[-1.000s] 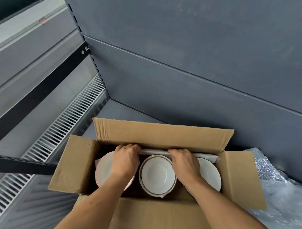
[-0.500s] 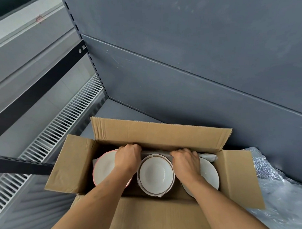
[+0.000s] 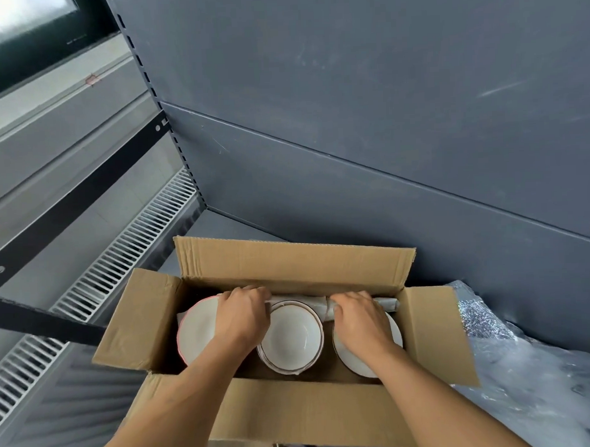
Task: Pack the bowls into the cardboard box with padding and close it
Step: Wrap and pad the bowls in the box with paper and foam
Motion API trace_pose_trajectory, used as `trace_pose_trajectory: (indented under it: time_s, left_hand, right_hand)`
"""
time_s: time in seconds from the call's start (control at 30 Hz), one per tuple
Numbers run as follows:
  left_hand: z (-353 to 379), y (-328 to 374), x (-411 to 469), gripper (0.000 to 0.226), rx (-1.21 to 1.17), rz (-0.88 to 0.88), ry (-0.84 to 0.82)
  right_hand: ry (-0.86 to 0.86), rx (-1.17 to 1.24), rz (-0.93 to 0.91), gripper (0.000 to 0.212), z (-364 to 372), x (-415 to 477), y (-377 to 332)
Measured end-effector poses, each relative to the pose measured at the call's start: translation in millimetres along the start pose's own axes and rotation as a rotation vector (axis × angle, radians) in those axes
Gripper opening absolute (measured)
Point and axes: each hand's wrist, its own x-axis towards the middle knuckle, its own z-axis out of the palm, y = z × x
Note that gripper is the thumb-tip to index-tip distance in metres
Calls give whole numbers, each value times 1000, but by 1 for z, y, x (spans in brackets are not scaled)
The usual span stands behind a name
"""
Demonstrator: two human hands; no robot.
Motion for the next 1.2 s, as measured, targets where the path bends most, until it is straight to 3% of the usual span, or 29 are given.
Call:
trace_pose_trajectory:
  time_s: [0.23, 0.47, 0.73, 0.93, 1.2]
  left_hand:
    - [-10, 50, -33, 24, -154, -41, -141]
    - [-2, 129, -56, 30, -249, 64, -286]
    - [14, 241, -82, 34, -194, 312, -361]
    - [31, 313, -107, 35, 31, 547, -333]
    - [74, 351, -126, 29, -16, 463, -509]
  right_hand:
    - [76, 54, 59, 32, -23, -42, 33]
    - [153, 47, 171, 35, -51, -102, 88]
    - [209, 55, 359, 40, -64, -166, 167]
    - [166, 70, 499, 45, -56, -210, 220]
    - [54, 125, 701, 46, -37, -254, 275]
